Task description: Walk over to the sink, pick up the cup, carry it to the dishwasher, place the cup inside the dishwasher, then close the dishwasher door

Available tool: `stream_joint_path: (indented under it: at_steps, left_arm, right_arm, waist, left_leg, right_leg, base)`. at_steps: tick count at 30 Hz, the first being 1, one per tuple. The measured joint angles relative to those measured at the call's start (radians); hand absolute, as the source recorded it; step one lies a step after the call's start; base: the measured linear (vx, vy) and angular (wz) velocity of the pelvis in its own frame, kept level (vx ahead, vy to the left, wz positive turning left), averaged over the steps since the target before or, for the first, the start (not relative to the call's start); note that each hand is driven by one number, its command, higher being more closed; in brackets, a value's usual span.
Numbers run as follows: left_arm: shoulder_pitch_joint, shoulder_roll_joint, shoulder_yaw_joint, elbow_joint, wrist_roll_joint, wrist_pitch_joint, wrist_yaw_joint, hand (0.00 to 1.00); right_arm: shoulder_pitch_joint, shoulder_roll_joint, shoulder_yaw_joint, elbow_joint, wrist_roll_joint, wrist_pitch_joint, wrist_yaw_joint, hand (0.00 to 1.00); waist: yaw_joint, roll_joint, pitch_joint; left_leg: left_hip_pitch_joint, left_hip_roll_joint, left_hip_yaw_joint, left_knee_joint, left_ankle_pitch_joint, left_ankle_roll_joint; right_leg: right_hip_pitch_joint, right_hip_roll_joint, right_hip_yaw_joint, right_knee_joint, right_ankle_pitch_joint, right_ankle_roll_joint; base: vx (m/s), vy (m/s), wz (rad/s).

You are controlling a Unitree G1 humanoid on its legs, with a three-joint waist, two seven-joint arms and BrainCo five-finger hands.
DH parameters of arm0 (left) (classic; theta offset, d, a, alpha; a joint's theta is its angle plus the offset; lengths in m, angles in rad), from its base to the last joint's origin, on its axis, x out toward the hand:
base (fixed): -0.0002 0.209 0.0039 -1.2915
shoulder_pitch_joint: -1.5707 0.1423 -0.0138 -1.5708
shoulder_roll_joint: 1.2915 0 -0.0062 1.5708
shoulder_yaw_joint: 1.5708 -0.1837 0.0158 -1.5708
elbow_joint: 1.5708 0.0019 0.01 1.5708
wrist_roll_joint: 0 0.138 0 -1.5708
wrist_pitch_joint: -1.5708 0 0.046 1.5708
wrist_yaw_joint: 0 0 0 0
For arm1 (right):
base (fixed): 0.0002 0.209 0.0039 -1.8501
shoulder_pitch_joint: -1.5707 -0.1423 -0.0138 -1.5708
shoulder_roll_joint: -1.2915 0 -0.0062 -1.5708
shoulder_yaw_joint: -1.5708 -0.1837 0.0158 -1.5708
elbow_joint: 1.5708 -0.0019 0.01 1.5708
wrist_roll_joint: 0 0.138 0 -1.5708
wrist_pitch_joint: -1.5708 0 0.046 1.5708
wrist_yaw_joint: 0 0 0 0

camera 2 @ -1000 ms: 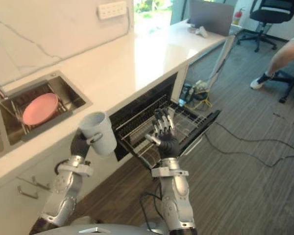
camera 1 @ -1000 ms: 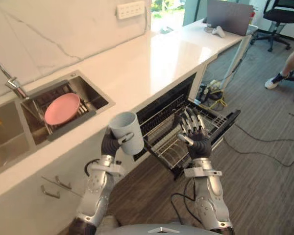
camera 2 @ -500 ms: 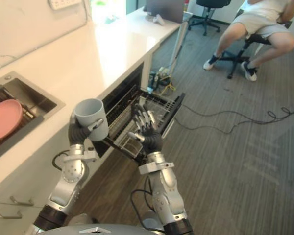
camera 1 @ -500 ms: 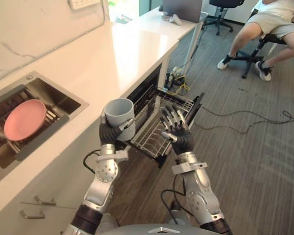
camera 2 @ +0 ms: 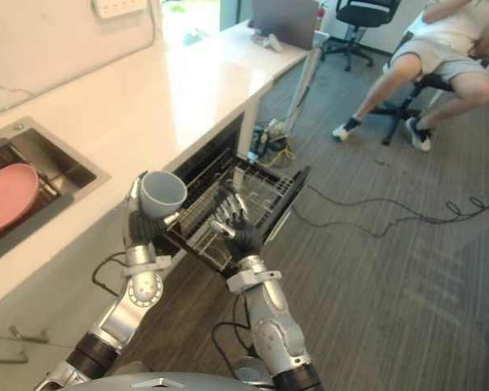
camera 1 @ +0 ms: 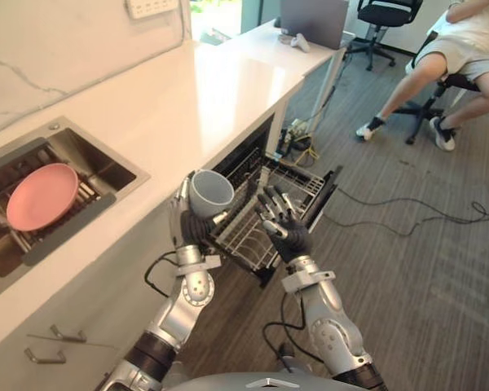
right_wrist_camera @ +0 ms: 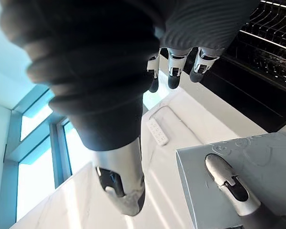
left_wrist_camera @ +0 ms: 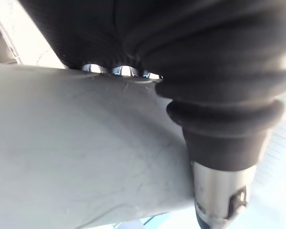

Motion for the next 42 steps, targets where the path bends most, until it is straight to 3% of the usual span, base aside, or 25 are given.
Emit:
stream_joint_path:
  at_steps: [9, 20, 35, 36, 42]
  left_arm:
    - [0.000, 0.000, -0.047, 0.037, 0.058, 0.009, 0.016, 1.00]
    - [-0.001, 0.000, -0.077, 0.072, 0.057, 0.009, -0.011, 1.00]
    - [-0.014, 0.010, -0.112, 0.104, 0.053, 0.014, -0.035, 1.00]
    - [-0.016, 0.011, -0.113, 0.104, 0.053, 0.015, -0.036, 1.00]
    - [-0.030, 0.024, -0.115, 0.104, 0.052, 0.021, -0.044, 1.00]
  right_arm:
    - [-0.055, -0.008, 0.084, 0.077, -0.018, 0.041, -0.053, 0.00]
    - [-0.135, -0.010, 0.148, 0.125, -0.059, 0.104, -0.118, 0.00]
    - [-0.199, -0.012, 0.163, 0.154, -0.136, 0.152, -0.193, 0.00]
    - [-0.200, -0.012, 0.163, 0.154, -0.136, 0.152, -0.195, 1.00]
    - [-0.201, -0.012, 0.172, 0.154, -0.139, 0.153, -0.221, 1.00]
  waist:
    - [0.004, -0.025, -0.031]
    - [0.007, -0.024, -0.062]
    - [0.010, -0.019, -0.068]
    - [0.012, -0.019, -0.068]
    - [0.020, -0.019, -0.068]
  left_leg:
    - [0.025, -0.002, 0.004, -0.084, 0.054, -0.012]
    - [0.045, -0.013, -0.009, -0.153, 0.102, -0.011]
    - [0.064, -0.019, -0.039, -0.219, 0.149, -0.013]
    - [0.064, -0.019, -0.039, -0.219, 0.149, -0.013]
    - [0.061, -0.018, -0.040, -0.218, 0.149, -0.014]
  right_leg:
    - [-0.003, 0.016, -0.003, -0.028, 0.012, -0.014]
    - [0.004, 0.017, -0.026, -0.038, 0.017, -0.015]
    - [0.029, 0.022, -0.051, -0.070, 0.031, -0.017]
    - [0.029, 0.023, -0.051, -0.071, 0.031, -0.017]
    - [0.030, 0.026, -0.051, -0.078, 0.035, -0.020]
  base:
    - [-0.01, -0.013, -0.01]
    - [-0.01, -0.004, 0.05]
    - [-0.02, -0.003, 0.05]
    - [0.00, 0.008, 0.03]
    - [0.00, 0.000, 0.00]
